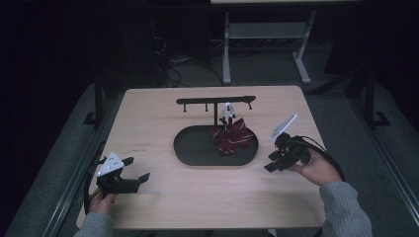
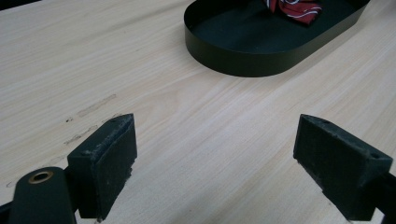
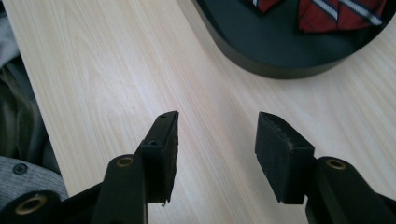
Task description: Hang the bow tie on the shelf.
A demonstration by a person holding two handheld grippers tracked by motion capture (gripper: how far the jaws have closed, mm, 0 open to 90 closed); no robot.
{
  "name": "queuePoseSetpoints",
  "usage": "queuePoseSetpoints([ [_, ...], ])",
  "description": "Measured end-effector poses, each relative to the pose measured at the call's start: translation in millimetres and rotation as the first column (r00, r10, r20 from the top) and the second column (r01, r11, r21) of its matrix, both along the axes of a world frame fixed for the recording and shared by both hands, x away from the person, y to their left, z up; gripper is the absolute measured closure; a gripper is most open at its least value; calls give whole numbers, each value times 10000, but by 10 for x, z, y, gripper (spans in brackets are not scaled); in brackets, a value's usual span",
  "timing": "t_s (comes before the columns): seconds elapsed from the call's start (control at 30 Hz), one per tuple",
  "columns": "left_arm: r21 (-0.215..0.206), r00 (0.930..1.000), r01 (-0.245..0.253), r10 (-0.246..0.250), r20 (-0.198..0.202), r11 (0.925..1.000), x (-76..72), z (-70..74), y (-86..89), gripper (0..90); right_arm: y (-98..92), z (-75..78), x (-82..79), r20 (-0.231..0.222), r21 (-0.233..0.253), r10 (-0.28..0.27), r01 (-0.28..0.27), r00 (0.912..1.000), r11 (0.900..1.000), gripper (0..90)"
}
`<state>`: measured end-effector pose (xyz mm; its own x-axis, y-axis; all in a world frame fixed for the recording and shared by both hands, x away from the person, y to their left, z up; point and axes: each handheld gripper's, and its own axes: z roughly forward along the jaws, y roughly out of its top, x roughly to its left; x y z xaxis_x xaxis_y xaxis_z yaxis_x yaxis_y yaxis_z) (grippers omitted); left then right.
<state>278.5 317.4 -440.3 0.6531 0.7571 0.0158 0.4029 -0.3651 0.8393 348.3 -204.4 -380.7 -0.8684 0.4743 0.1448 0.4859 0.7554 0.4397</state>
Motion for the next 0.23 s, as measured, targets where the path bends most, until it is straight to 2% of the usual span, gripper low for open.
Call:
queuePoseSetpoints([
  [0.23,-4,10000,22,-22,0,10000,3,-4,-13,129,-46,-62,-152,186,120,-82,79,9998,9999,468],
])
